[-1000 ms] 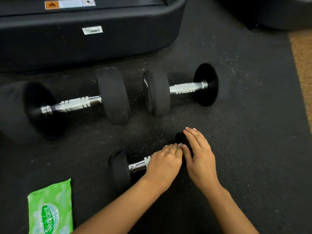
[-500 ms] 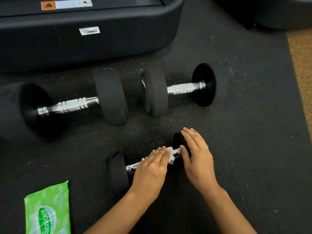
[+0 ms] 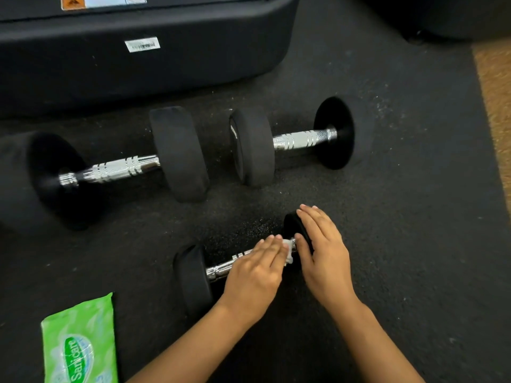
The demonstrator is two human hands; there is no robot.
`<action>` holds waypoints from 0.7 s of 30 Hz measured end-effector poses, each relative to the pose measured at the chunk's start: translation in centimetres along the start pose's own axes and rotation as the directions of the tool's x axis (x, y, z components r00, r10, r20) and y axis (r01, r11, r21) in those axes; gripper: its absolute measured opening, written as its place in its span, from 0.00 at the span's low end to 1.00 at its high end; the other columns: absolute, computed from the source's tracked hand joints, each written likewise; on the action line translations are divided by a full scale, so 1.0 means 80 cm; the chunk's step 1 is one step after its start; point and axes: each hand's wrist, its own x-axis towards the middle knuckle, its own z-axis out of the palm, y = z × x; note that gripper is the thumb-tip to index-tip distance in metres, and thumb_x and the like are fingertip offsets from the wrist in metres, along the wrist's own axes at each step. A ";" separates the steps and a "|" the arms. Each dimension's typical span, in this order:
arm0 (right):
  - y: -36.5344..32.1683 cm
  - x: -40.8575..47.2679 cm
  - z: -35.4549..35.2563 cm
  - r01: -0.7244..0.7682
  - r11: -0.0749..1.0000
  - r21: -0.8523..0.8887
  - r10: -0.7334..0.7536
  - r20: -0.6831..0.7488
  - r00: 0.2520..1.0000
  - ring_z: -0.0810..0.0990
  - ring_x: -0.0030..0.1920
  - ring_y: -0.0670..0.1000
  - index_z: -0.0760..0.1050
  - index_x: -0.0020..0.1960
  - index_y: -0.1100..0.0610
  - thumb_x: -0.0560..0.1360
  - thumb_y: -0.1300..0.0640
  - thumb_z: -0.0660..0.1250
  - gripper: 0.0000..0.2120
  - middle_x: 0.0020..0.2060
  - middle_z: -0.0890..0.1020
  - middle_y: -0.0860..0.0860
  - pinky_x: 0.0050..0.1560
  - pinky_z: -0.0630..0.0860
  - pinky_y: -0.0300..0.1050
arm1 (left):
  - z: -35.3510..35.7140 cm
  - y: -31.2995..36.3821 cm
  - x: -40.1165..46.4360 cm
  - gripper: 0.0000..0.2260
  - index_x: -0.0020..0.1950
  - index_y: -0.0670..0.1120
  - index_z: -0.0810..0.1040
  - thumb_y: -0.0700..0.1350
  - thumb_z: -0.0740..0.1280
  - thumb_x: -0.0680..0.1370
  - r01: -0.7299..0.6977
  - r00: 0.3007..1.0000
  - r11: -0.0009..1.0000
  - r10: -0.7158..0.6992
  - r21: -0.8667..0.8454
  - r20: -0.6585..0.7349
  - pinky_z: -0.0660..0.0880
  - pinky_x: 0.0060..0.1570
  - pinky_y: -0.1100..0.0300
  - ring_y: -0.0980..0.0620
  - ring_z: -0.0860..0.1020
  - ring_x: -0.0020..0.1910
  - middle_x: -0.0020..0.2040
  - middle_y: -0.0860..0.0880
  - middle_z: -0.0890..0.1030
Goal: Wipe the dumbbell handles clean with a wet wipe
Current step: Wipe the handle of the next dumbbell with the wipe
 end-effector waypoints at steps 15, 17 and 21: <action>-0.004 0.002 -0.002 -0.007 1.000 -0.020 0.007 0.005 1.000 0.59 0.68 0.40 0.70 0.67 0.57 0.76 0.61 0.65 0.20 0.66 0.72 0.49 0.68 0.59 0.42 | -0.018 -0.036 0.099 0.20 0.30 0.42 0.75 0.52 0.65 0.77 0.663 0.638 0.702 -0.350 -0.258 0.686 0.64 0.29 0.59 0.50 0.70 0.30 0.27 0.48 0.69; -0.003 0.002 -0.002 -0.002 1.000 -0.023 0.002 -0.001 1.000 0.59 0.68 0.40 0.70 0.67 0.58 0.76 0.60 0.64 0.19 0.66 0.72 0.49 0.68 0.59 0.42 | -0.018 -0.028 0.090 0.18 0.32 0.44 0.76 0.52 0.64 0.78 0.621 0.685 0.743 -0.361 -0.248 0.633 0.69 0.32 0.57 0.50 0.73 0.31 0.29 0.48 0.74; -0.004 0.003 0.000 0.005 1.000 -0.024 -0.006 -0.018 1.000 0.60 0.68 0.41 0.71 0.66 0.58 0.75 0.57 0.60 0.20 0.65 0.73 0.51 0.67 0.60 0.44 | -0.009 -0.002 0.047 0.11 0.50 0.48 0.82 0.49 0.60 0.77 0.320 0.926 0.929 -0.266 -0.186 0.267 0.78 0.44 0.51 0.47 0.81 0.46 0.47 0.47 0.83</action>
